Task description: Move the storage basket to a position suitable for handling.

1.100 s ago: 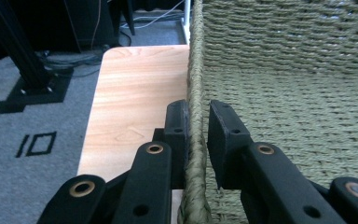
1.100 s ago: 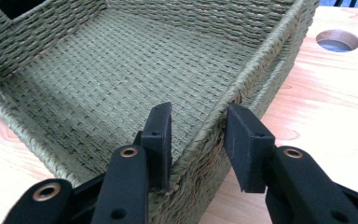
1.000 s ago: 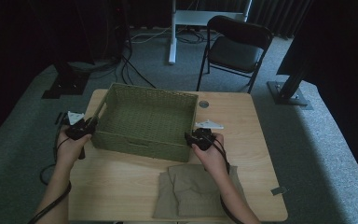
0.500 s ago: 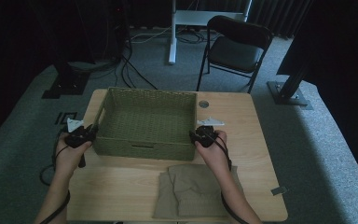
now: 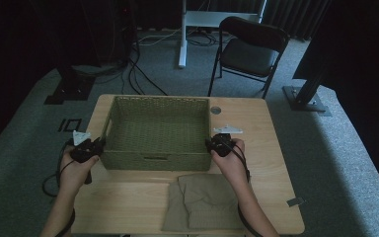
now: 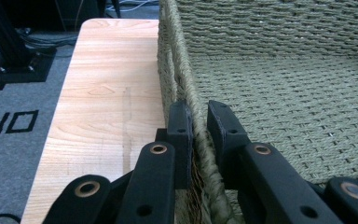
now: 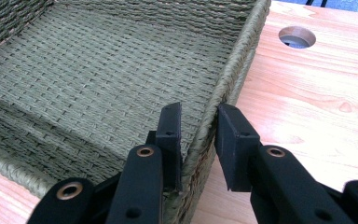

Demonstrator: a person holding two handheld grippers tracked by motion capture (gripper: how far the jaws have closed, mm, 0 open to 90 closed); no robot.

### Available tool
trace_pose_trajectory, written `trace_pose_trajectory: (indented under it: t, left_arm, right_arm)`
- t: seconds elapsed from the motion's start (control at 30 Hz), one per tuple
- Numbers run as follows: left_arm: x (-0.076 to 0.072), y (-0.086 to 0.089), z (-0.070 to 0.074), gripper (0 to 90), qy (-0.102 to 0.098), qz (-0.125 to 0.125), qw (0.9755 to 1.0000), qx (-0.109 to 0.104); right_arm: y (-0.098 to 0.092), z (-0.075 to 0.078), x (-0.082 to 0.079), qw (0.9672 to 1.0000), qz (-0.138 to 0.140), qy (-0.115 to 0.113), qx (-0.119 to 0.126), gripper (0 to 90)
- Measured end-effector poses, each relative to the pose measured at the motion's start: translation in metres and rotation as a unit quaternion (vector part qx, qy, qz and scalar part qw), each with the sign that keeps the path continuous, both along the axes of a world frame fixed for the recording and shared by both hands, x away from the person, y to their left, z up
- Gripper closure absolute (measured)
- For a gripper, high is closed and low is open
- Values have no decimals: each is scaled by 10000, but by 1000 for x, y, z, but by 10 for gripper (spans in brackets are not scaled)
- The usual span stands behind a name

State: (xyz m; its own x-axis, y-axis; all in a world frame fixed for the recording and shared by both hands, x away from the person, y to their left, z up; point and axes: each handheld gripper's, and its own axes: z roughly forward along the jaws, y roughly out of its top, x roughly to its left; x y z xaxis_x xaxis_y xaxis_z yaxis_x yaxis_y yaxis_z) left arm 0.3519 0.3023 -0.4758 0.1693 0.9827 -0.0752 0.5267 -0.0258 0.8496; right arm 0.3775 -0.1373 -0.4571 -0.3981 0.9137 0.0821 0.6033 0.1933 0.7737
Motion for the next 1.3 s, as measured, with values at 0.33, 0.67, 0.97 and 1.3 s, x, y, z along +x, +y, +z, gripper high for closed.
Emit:
trace_pose_trajectory:
  t: [0.33,0.67,0.97,1.3]
  left_arm:
    - [-3,-4,0,807,-12,-87,10000,-18]
    - [9,3,8,563,25,-389,9991,-183]
    - [37,3,29,421,54,-273,9989,-380]
    - [63,-3,14,414,341,-33,9992,-201]
  right_arm:
    - [-8,-1,-4,10000,3,-13,41,716]
    - [-14,2,4,9987,-132,-196,451,518]
    - [-7,20,24,9968,-271,-401,635,378]
    - [11,1,49,9964,-662,-385,352,350]
